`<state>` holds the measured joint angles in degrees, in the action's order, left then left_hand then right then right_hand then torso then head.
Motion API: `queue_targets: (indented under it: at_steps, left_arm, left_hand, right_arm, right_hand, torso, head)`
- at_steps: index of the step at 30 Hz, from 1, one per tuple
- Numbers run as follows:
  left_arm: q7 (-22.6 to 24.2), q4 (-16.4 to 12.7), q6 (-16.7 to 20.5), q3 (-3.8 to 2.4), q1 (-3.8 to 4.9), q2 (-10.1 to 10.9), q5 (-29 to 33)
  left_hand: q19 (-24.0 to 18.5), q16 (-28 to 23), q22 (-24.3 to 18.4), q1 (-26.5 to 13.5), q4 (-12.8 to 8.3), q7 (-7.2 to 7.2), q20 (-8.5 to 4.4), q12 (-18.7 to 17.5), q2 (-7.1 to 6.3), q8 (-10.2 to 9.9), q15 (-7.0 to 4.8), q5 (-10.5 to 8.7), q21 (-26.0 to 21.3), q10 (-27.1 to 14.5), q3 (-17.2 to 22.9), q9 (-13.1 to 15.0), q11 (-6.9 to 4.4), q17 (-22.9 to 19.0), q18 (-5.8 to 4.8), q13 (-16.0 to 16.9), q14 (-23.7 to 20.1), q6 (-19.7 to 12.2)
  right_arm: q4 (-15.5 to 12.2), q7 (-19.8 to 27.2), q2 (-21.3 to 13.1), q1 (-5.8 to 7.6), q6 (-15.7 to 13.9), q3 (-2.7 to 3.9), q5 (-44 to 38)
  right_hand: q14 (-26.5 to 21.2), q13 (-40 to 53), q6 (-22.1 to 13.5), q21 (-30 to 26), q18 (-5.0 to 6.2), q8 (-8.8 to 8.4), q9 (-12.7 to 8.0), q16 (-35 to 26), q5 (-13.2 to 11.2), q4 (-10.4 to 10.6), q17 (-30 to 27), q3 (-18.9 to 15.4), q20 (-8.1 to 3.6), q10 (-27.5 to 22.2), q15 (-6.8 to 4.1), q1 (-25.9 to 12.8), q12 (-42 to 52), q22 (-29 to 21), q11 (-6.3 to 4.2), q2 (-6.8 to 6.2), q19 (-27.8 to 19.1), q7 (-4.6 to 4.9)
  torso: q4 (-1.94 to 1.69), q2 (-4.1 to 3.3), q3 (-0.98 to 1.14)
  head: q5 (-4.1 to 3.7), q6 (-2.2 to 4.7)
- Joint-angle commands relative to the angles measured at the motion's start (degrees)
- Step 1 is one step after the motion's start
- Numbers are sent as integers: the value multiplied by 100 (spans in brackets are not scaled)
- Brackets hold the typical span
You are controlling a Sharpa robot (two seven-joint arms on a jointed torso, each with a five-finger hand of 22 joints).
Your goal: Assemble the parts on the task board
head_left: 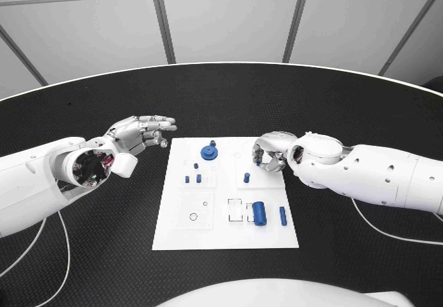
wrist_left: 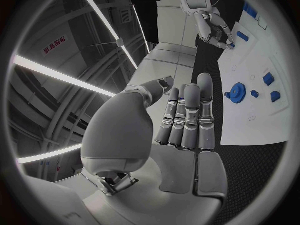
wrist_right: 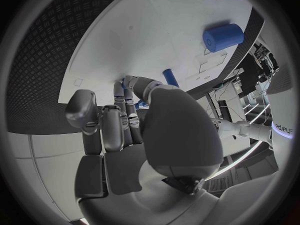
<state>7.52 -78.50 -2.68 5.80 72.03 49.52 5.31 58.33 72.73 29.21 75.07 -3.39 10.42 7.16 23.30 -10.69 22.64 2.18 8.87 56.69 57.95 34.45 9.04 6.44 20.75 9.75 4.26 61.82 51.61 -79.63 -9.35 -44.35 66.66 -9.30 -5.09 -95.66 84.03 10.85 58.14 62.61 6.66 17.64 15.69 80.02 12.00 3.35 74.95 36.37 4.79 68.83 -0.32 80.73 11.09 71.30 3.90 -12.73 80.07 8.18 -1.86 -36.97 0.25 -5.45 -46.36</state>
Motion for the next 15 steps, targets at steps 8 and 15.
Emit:
queue_targets:
  at_steps: [8,15]
  left_arm:
    - [-12,1,5,0,0,0,-1]
    - [-18,7,7,0,0,-2,-2]
  left_hand:
    - [-13,-10,-7,-27,-1,32,14,-37,-3,-40,12,2,-33,-9,-30,-6,34,-9,87,-9,-34,-22]
    - [-11,-9,-10,-17,-4,33,15,-39,0,-43,13,3,-37,-14,-33,-8,35,-10,87,-9,-35,-27]
  right_arm:
    - [-68,-143,6,-24,-123,0,-175]
    - [-141,-172,-6,-34,-246,0,-192]
  right_hand:
    - [296,19,153,187,-116,87,77,-33,-155,-193,-99,39,-23,175,-88,-18,9,151,-51,109,85,-42]
    - [297,21,165,196,-118,93,95,-37,-226,-201,-118,17,-29,191,-93,-100,-13,166,-58,112,85,-51]
  torso:
    - [4,-1,2]
    - [7,3,2]
  head:
    - [-2,-8]
    - [-10,-7]
